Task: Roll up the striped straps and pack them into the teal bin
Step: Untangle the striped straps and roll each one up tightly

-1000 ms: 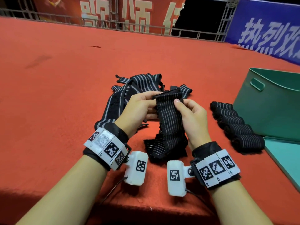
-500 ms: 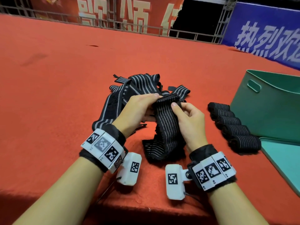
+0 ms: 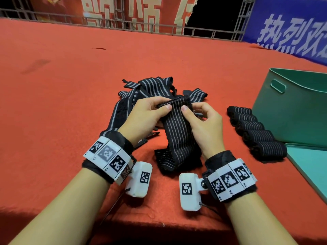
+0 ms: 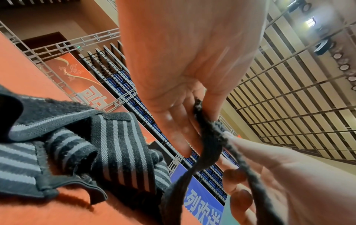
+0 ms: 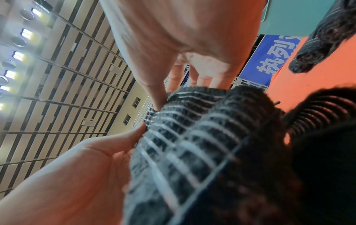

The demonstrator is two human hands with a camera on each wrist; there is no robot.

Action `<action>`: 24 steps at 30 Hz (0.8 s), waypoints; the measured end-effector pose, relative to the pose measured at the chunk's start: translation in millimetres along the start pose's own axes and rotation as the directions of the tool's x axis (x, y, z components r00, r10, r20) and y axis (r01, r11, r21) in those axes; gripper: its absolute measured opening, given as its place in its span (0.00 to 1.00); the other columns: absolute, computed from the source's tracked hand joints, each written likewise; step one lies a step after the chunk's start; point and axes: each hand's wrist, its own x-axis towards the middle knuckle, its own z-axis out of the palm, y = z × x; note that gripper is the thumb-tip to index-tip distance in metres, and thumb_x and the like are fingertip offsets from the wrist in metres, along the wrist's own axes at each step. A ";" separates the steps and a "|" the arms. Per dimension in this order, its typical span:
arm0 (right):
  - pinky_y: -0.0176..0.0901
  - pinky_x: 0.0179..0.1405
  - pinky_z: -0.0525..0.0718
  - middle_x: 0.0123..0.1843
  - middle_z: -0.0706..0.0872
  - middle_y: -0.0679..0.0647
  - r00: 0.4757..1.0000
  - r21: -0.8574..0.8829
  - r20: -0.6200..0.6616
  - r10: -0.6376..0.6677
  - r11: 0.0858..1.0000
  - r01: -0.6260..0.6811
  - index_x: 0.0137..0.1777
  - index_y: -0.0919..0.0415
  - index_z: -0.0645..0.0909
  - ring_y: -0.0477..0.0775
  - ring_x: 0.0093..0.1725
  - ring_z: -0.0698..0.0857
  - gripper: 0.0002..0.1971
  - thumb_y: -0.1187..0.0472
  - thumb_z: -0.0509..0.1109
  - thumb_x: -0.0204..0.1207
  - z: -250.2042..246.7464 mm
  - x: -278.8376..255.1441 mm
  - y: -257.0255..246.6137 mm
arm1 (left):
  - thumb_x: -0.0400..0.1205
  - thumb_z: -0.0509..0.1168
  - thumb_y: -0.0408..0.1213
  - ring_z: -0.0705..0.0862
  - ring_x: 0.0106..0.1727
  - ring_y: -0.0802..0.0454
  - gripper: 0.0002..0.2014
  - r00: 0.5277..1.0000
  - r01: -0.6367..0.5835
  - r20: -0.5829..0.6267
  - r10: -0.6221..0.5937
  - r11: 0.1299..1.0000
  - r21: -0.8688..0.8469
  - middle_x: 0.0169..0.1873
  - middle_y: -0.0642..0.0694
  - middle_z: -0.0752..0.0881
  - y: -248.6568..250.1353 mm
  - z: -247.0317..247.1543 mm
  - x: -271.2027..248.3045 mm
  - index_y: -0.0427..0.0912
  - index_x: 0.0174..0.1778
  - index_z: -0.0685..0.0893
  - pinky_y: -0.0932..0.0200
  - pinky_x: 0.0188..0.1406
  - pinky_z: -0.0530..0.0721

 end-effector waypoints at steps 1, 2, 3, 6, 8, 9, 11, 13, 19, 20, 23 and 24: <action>0.35 0.50 0.85 0.48 0.92 0.46 1.000 0.010 0.002 -0.004 1.000 0.004 0.48 0.53 0.88 0.42 0.48 0.88 0.04 0.56 0.80 0.78 -0.3 0.1 -0.5 | 0.89 0.63 0.28 0.91 0.42 0.54 0.08 1.000 -0.006 -0.001 0.006 1.000 0.010 0.45 0.43 0.91 -0.7 0.0 0.3 0.39 0.56 0.88 0.62 0.39 0.88; 0.35 0.49 0.85 0.47 0.92 0.46 1.000 0.021 0.003 -0.009 1.000 0.009 0.48 0.53 0.88 0.41 0.47 0.88 0.04 0.57 0.80 0.78 -0.5 0.1 -1.2 | 0.89 0.63 0.28 0.91 0.43 0.54 0.08 1.000 -0.016 -0.001 0.016 0.999 0.028 0.45 0.43 0.91 -1.3 0.2 0.5 0.40 0.56 0.88 0.62 0.40 0.89; 0.33 0.47 0.84 0.46 0.92 0.47 1.000 0.031 0.002 -0.015 0.999 0.015 0.47 0.53 0.87 0.41 0.46 0.88 0.04 0.58 0.80 0.78 -0.8 -0.1 -2.0 | 0.89 0.63 0.28 0.91 0.43 0.55 0.08 1.000 -0.030 -0.001 0.030 0.998 0.057 0.45 0.44 0.92 -2.3 0.4 1.1 0.40 0.56 0.88 0.61 0.40 0.89; 0.34 0.47 0.84 0.45 0.92 0.47 0.999 0.026 -0.015 -0.035 0.999 0.035 0.47 0.53 0.87 0.41 0.45 0.89 0.05 0.59 0.80 0.77 -1.5 -1.1 -0.9 | 0.89 0.64 0.29 0.90 0.42 0.61 0.08 0.998 -0.070 0.010 0.069 0.984 0.165 0.43 0.49 0.91 -4.3 0.4 1.5 0.42 0.56 0.88 0.64 0.40 0.87; 0.37 0.46 0.86 0.44 0.93 0.49 1.000 0.056 -0.022 0.005 0.998 -0.004 0.50 0.54 0.85 0.44 0.44 0.90 0.08 0.59 0.81 0.77 -1.4 -2.3 -0.2 | 0.89 0.64 0.29 0.89 0.42 0.65 0.08 0.996 -0.092 0.014 0.092 0.972 0.217 0.42 0.53 0.90 -5.5 -0.2 2.1 0.44 0.55 0.88 0.67 0.41 0.85; 0.39 0.46 0.87 0.43 0.93 0.50 0.999 0.095 -0.014 0.045 0.994 -0.043 0.53 0.55 0.83 0.45 0.44 0.91 0.10 0.60 0.81 0.77 -1.5 -2.2 0.0 | 0.89 0.65 0.30 0.89 0.42 0.65 0.08 0.995 -0.103 0.013 0.103 0.966 0.236 0.43 0.53 0.90 -5.6 -0.2 2.4 0.44 0.55 0.89 0.67 0.42 0.84; 0.42 0.48 0.89 0.44 0.94 0.52 0.991 0.181 0.060 0.124 0.974 -0.133 0.59 0.59 0.84 0.48 0.47 0.93 0.11 0.62 0.79 0.79 -2.6 -1.6 -1.6 | 0.88 0.65 0.31 0.89 0.44 0.64 0.08 0.994 -0.112 0.009 0.113 0.962 0.250 0.43 0.54 0.91 -6.5 -0.6 3.2 0.45 0.56 0.89 0.66 0.44 0.83; 0.45 0.55 0.90 0.49 0.95 0.53 0.983 0.183 0.140 0.120 0.972 -0.145 0.58 0.60 0.89 0.51 0.53 0.93 0.07 0.63 0.76 0.81 -4.4 -2.2 -2.9 | 0.88 0.65 0.32 0.88 0.44 0.64 0.09 0.994 -0.102 -0.008 0.107 0.968 0.231 0.42 0.56 0.90 -6.9 -0.2 2.7 0.45 0.58 0.89 0.65 0.45 0.83; 0.35 0.49 0.86 0.47 0.95 0.48 1.000 0.251 0.020 -0.017 0.968 0.011 0.51 0.57 0.92 0.43 0.49 0.92 0.04 0.65 0.77 0.80 -7.7 -2.5 -8.6 | 0.87 0.69 0.33 0.92 0.47 0.57 0.11 1.000 -0.004 0.005 0.004 0.997 -0.071 0.47 0.50 0.93 1.0 7.4 -0.5 0.38 0.64 0.87 0.63 0.40 0.87; 0.36 0.49 0.86 0.47 0.95 0.48 1.000 0.270 0.009 -0.021 0.963 0.018 0.51 0.56 0.92 0.44 0.49 0.92 0.04 0.65 0.77 0.81 -8.3 -2.2 -9.6 | 0.87 0.68 0.33 0.92 0.49 0.56 0.11 0.999 0.008 0.032 -0.005 0.997 -0.077 0.50 0.47 0.93 1.5 8.6 -0.8 0.37 0.64 0.88 0.63 0.41 0.87; 0.40 0.51 0.88 0.49 0.95 0.51 0.999 0.284 0.040 -0.022 0.959 0.010 0.52 0.56 0.92 0.46 0.51 0.92 0.04 0.64 0.76 0.82 -9.6 -1.0 -9.5 | 0.88 0.66 0.31 0.92 0.53 0.54 0.10 0.999 -0.011 0.034 0.014 0.998 -0.065 0.53 0.46 0.93 -1.9 10.4 0.3 0.40 0.63 0.87 0.61 0.47 0.89; 0.44 0.53 0.89 0.50 0.95 0.51 0.997 0.266 0.073 -0.024 0.964 0.004 0.52 0.57 0.91 0.48 0.52 0.92 0.04 0.63 0.75 0.83 -9.8 -0.7 -8.8 | 0.89 0.65 0.31 0.92 0.54 0.54 0.10 0.999 -0.030 0.010 0.031 0.998 -0.063 0.53 0.46 0.93 -2.7 10.2 1.3 0.40 0.63 0.87 0.60 0.50 0.88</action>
